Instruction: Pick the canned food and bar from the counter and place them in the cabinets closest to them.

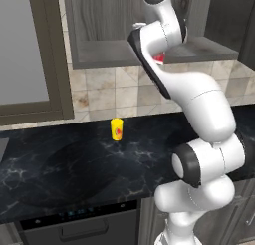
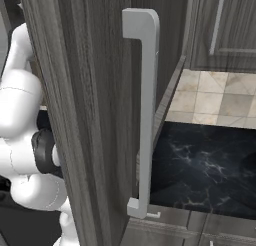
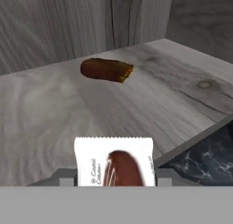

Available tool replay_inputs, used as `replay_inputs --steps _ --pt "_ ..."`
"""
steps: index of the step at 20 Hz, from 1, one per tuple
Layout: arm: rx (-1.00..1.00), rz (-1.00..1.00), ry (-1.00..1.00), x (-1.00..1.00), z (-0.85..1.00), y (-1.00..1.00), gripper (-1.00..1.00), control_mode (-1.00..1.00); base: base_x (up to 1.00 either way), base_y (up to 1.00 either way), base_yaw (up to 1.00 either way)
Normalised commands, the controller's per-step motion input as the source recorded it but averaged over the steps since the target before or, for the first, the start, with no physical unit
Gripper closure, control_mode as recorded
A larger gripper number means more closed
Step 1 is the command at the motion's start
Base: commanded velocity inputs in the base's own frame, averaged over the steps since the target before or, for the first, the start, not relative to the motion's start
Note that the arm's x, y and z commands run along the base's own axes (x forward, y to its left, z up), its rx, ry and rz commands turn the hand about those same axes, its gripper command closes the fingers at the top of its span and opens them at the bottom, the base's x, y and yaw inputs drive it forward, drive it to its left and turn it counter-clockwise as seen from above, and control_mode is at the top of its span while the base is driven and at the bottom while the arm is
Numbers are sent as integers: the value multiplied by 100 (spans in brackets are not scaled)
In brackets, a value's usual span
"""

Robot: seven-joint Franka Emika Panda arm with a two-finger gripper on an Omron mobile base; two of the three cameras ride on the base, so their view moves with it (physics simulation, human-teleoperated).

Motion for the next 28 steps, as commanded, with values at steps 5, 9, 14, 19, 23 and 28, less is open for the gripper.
replay_inputs --steps 5,9,14,19,23,28 --pt "0 0 0 20 0 0 100 -100 0 0 0" --pt "0 -2 0 37 0 0 100 -100 0 0 0" --pt "0 -5 1 46 0 0 100 -100 0 0 0" --pt "0 -8 0 50 0 1 100 -100 0 0 0" --pt "0 -8 0 44 0 3 100 -100 0 0 0" --pt "0 -4 0 24 0 2 100 -100 0 0 0"
